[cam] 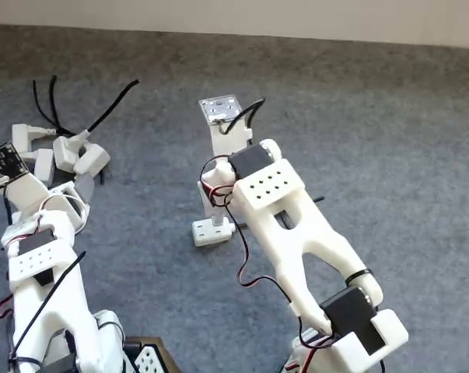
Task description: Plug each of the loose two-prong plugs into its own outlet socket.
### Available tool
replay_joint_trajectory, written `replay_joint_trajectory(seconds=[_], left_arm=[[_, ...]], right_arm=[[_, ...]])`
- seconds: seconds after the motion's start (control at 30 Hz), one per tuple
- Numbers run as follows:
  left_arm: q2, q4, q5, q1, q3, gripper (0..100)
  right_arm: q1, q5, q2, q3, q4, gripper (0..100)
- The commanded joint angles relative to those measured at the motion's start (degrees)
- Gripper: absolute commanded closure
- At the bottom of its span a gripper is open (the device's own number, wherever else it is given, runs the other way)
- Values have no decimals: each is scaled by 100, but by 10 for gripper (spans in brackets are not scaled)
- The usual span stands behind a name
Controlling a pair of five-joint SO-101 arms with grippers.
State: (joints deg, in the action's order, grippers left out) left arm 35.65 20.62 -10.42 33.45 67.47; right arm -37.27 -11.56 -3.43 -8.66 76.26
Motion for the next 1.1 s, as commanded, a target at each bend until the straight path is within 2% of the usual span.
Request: replay_joint_trajectory(seconds=[0.0, 0.37, 0.73, 1.07], left_arm=[[-13, -97, -18, -75, -224, 659], [-13, -97, -18, -75, -215, 659], [-13, -97, -18, -75, -215, 659], [-13, -97, -18, -110, -215, 659]], right_arm=[[-40, 97, 4, 22, -101, 992], [-57, 114, 453, -145, -268, 992], [110, 765, 532, -101, 127, 992], [127, 782, 532, -92, 145, 993]])
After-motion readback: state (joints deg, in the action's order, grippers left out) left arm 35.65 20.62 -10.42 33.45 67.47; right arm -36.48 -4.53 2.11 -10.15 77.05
